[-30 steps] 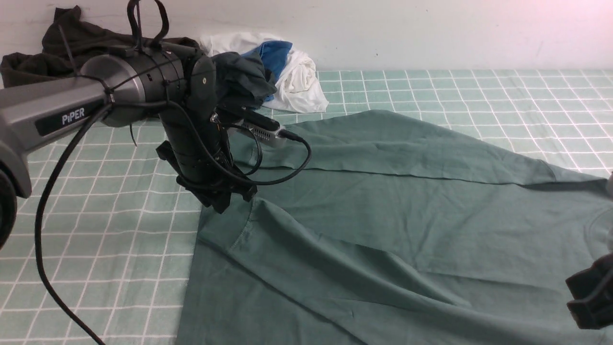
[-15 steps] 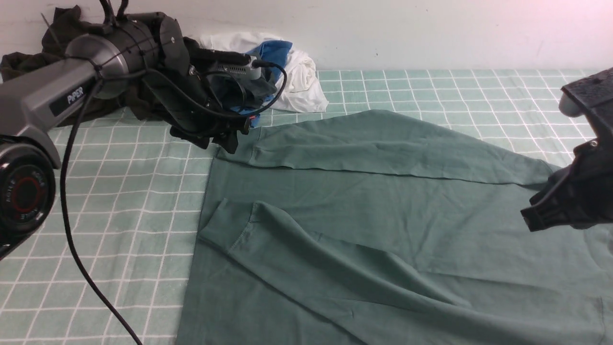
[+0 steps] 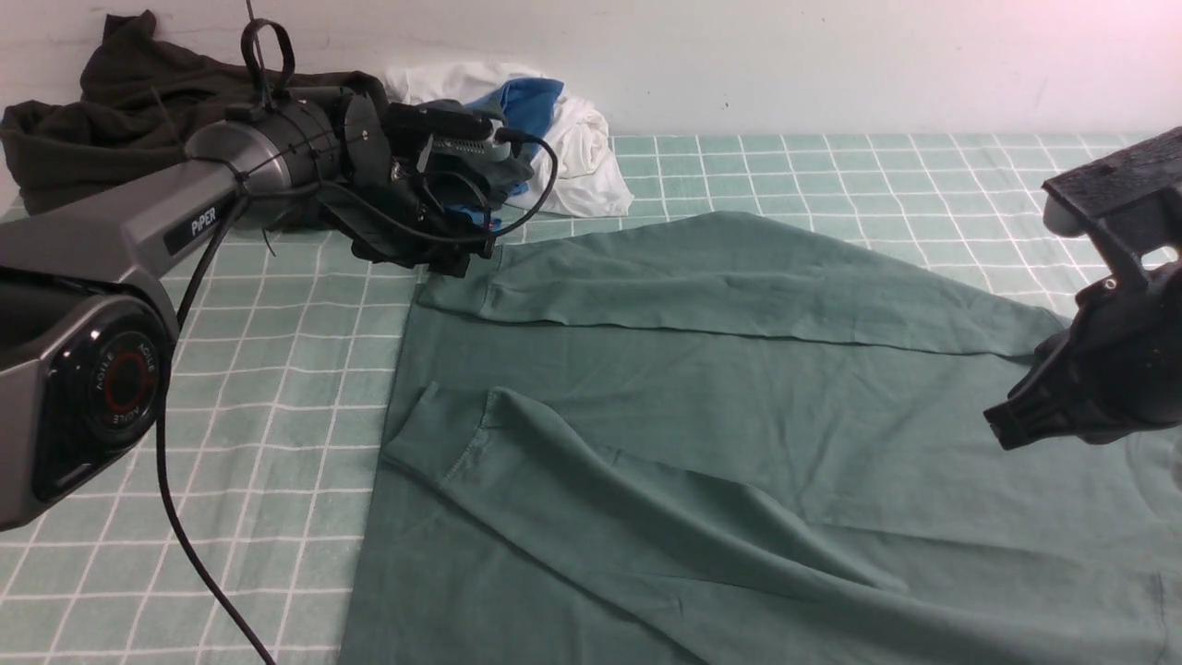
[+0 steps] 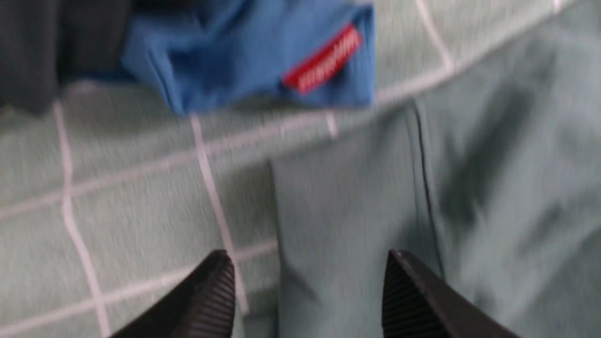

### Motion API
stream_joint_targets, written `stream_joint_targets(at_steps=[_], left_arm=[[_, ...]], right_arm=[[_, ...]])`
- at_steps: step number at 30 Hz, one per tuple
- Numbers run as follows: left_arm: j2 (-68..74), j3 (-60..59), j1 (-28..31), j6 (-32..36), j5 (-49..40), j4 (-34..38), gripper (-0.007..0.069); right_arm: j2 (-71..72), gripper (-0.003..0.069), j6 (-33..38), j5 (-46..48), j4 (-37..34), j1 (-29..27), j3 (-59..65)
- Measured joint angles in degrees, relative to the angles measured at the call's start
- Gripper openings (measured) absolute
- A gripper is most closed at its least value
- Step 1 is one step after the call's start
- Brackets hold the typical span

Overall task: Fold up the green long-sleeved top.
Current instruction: Use the left arm to clamp the cuff farthest from it, then use the left arm to drag and drop the cuff onto the cuff closest to the left arm

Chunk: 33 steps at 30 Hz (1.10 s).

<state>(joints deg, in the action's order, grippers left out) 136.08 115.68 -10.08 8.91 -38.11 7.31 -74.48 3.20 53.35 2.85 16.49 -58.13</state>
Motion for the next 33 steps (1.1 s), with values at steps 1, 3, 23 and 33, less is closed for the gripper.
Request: stream_joint_targets(at_steps=[1, 3, 23, 33], left_arm=[[0.3, 0.3, 0.0, -0.3, 0.6, 0.0, 0.0399], [1.2, 0.3, 0.0, -1.0, 0.7, 0.1, 0.0399], [2.8, 7.2, 0.0, -1.2, -4.2, 1.7, 0.0006], [0.9, 10.7, -0.3, -1.2, -20.6, 4.1, 0.0006]], right_arm=[[0.0, -0.0014, 0.0, 0.0, 0.2, 0.0, 0.0], [0.0, -0.0014, 0.0, 0.0, 0.5, 0.0, 0.0], [0.0, -0.0014, 0.0, -0.1, 2.1, 0.0, 0.0], [0.0, -0.0014, 0.0, -2.6, 2.4, 0.0, -0.1]])
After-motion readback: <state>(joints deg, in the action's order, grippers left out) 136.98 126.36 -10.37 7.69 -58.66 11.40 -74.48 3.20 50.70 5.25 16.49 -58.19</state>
